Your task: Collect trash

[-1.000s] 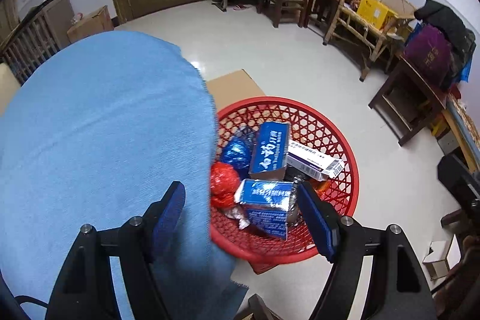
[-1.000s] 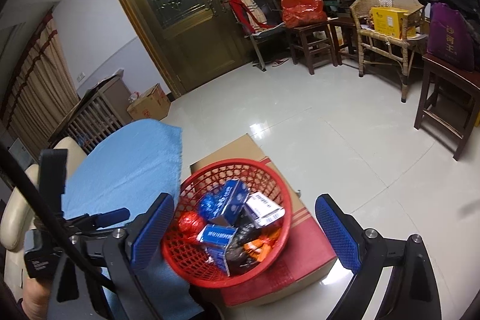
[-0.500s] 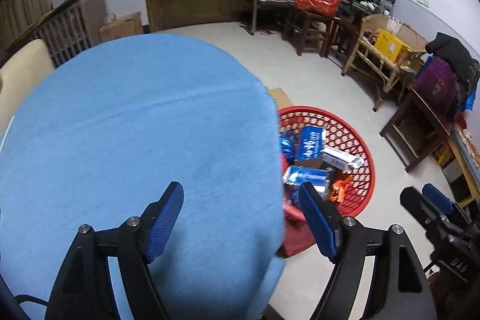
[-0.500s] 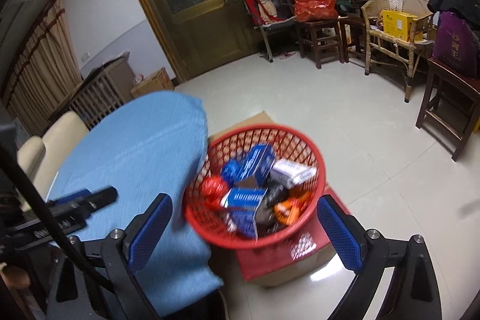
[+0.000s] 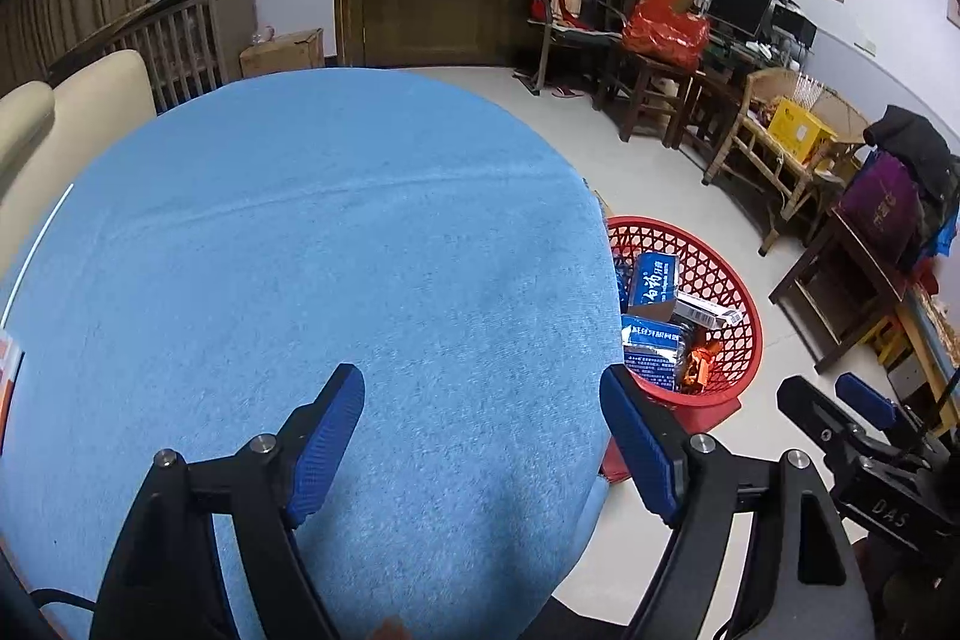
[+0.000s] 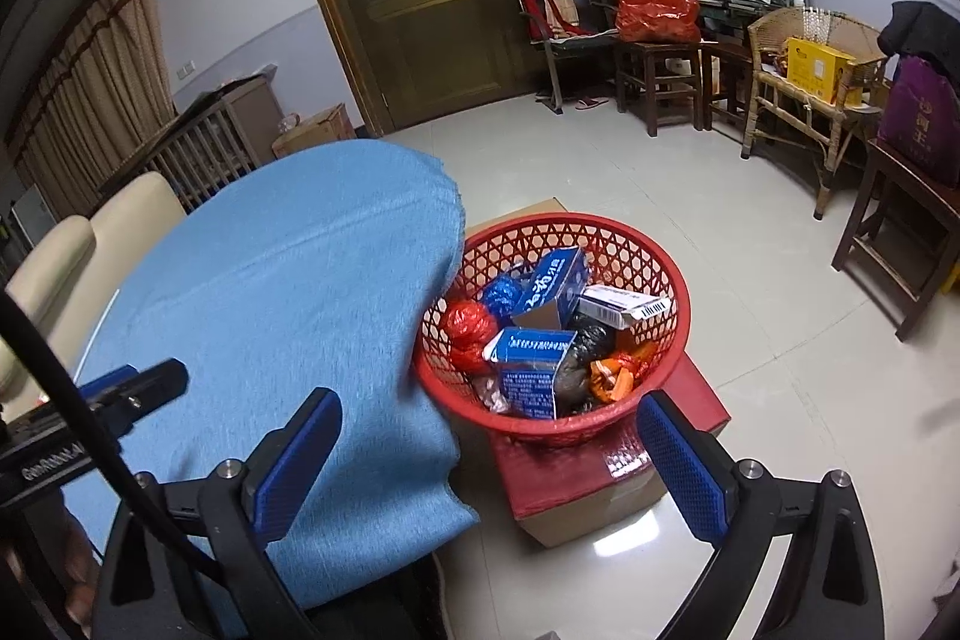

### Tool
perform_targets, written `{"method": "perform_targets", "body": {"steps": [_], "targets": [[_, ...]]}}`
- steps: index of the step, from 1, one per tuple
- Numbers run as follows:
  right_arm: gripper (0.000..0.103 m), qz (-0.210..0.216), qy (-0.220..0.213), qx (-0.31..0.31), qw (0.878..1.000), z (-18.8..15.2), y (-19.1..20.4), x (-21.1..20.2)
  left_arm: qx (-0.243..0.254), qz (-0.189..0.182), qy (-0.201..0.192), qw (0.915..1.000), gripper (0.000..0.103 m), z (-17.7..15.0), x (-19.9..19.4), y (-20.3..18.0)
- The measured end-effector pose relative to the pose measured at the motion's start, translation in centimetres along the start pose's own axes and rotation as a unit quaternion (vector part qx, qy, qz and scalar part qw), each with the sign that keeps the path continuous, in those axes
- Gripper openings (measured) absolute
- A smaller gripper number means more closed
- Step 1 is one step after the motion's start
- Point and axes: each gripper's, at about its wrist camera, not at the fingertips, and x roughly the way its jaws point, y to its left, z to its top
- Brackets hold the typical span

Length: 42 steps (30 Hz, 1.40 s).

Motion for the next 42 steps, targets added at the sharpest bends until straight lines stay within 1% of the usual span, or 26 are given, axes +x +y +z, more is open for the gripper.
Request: {"method": "perform_targets", "body": {"steps": [2,9,17,23,38,42], "targets": [[0.1,-0.004,0.001,-0.004,1.0,-0.2,0.0,-0.2,-0.005,-0.001,-0.004,1.0,0.084,-0.2,-0.4,0.2],[0.1,-0.01,-0.002,-0.005,1.0,-0.5,-0.5,-0.7,-0.008,-0.001,-0.011,0.9999,0.084,-0.2,-1.0,0.2],[0.1,-0.01,-0.004,0.002,1.0,-0.4,-1.1,-0.7,0.007,0.014,-0.009,0.9998,0.085,-0.3,-1.0,-0.7],[0.1,-0.011,-0.004,0.007,1.0,-0.2,-1.6,-0.5,0.012,0.018,-0.005,0.9998,0.085,-0.4,-0.8,-1.0],[0.1,-0.013,-0.006,0.011,1.0,0.0,-2.2,-0.2,0.026,0.019,-0.004,0.9995,0.085,-0.4,-0.9,-1.5],[0.1,-0.013,-0.007,0.011,1.0,0.1,-2.2,-0.2,0.027,0.011,-0.007,0.9996,0.085,-0.3,-1.0,-1.7]]}}
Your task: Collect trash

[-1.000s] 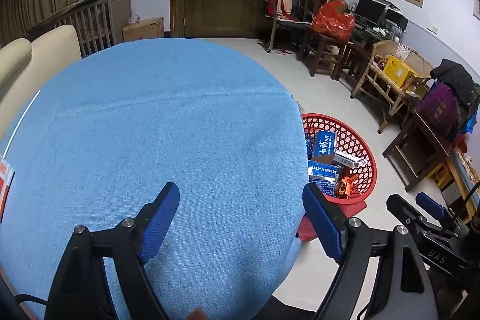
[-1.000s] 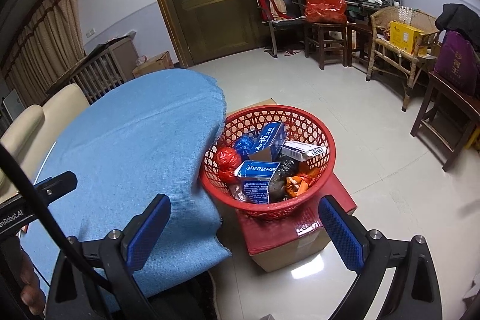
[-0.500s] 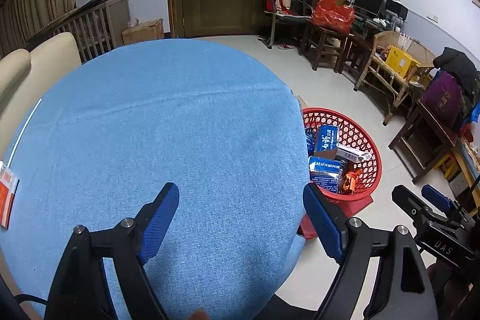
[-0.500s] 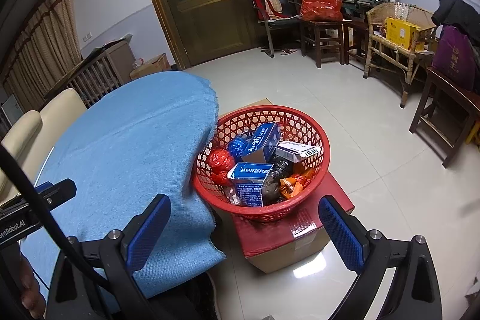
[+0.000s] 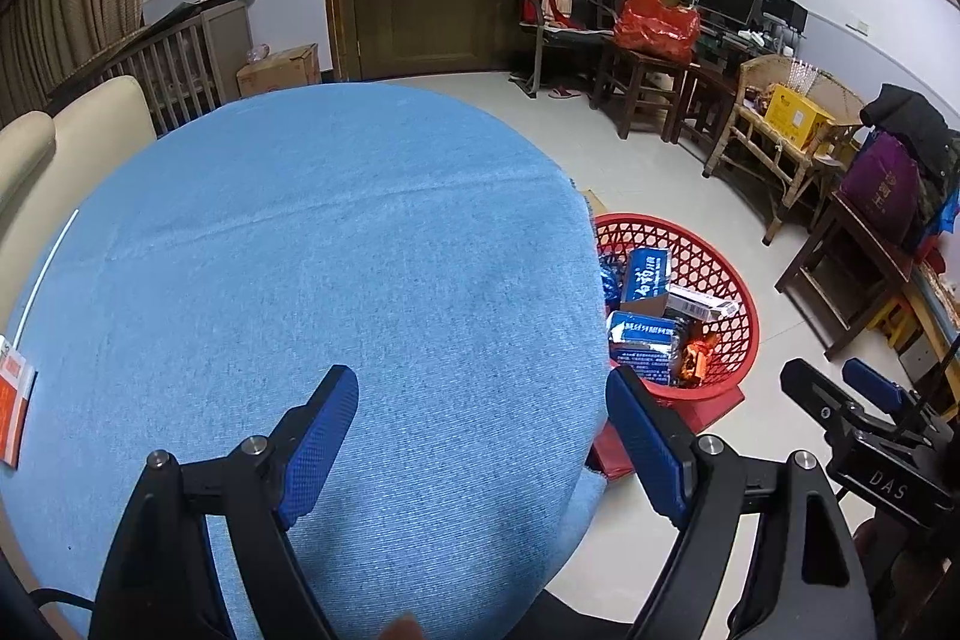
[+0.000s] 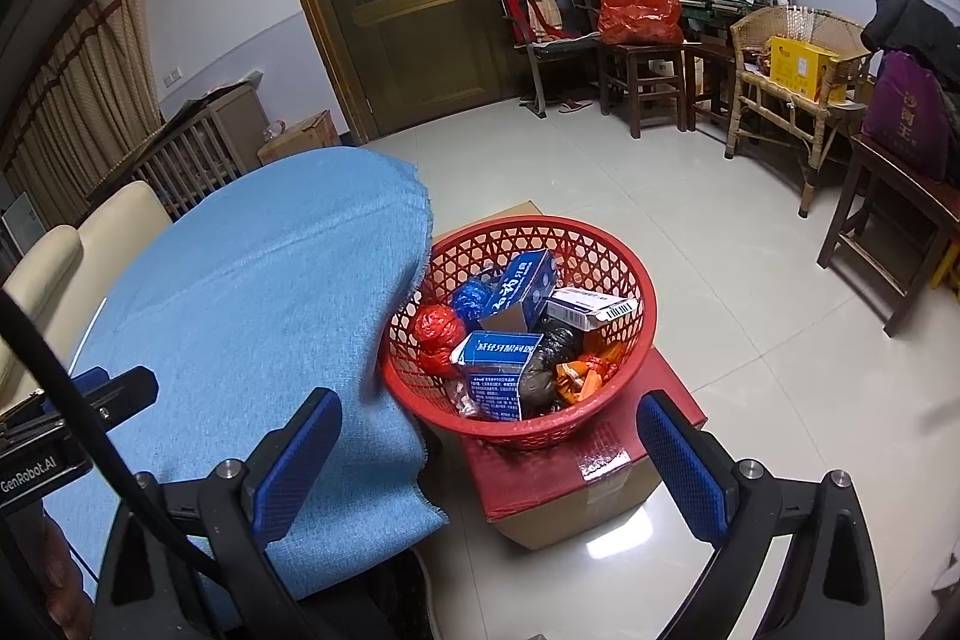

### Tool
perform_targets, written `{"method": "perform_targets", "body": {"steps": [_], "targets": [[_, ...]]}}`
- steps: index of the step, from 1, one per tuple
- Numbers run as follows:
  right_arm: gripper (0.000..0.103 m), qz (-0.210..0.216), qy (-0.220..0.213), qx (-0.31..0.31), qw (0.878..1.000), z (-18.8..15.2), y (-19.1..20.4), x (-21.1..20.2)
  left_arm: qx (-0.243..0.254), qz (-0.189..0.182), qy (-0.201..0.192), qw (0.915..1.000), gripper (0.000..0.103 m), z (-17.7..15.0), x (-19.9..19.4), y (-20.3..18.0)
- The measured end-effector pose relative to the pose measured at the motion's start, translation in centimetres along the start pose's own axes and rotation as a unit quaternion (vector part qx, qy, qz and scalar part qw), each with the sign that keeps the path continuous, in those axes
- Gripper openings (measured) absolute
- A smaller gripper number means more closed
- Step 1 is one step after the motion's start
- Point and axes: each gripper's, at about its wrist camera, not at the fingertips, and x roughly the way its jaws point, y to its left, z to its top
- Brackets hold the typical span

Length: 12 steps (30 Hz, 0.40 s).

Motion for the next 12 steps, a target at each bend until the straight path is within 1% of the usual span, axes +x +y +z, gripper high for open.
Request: {"method": "perform_targets", "body": {"steps": [3,6,9,12], "targets": [[0.1,0.0,0.0,0.001,1.0,0.0,-0.1,0.0,0.002,-0.014,0.004,0.9999,0.085,0.1,0.2,-0.2],[0.1,-0.001,0.002,0.001,1.0,0.0,-0.2,0.0,0.014,-0.013,0.004,0.9998,0.085,0.1,0.6,-0.8],[0.1,-0.004,0.004,0.002,1.0,-0.2,-0.4,0.0,0.022,-0.028,0.003,0.9994,0.085,0.1,0.7,-1.4],[0.1,-0.007,0.005,0.002,1.0,-0.3,-0.7,0.1,0.028,-0.029,0.002,0.9992,0.085,0.2,0.6,-1.9]]}}
